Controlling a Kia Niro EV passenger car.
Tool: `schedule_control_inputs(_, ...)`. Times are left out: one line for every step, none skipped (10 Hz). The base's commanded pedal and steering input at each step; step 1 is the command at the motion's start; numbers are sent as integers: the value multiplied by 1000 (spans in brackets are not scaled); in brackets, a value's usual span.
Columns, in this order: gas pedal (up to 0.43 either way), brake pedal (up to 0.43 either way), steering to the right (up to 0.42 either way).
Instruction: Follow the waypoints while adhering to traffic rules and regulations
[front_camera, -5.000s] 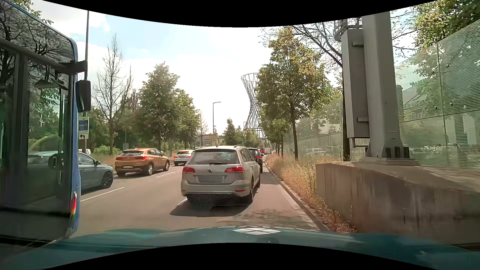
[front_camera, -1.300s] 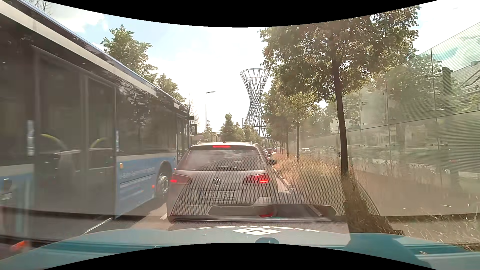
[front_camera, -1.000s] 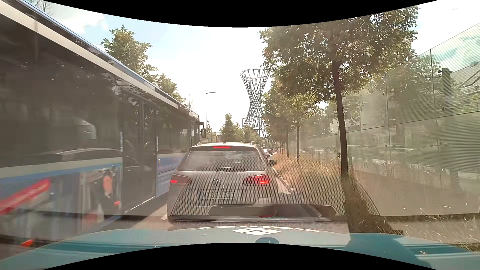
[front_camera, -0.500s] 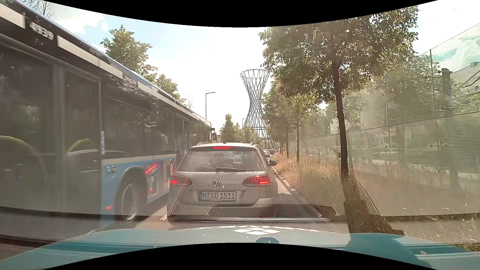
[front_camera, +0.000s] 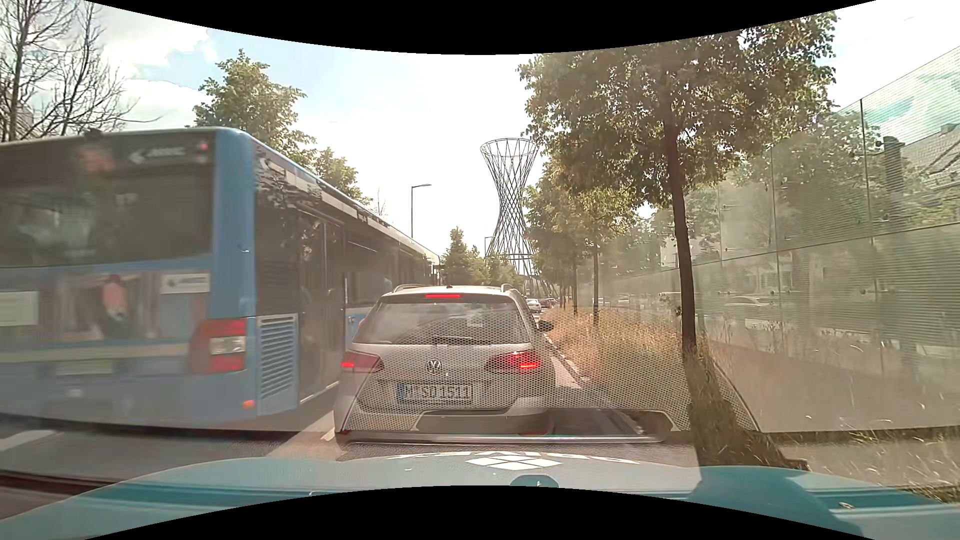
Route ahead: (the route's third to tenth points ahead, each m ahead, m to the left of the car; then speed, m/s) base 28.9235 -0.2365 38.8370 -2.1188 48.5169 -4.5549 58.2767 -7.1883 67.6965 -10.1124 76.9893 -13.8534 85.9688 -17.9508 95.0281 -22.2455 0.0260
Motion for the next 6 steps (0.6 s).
schedule_control_inputs(0, 299, 17)
schedule_control_inputs(0, 299, 17)
schedule_control_inputs(0, 299, 17)
schedule_control_inputs(0, 299, 17)
schedule_control_inputs(0, 299, 17)
schedule_control_inputs(0, 159, 17)
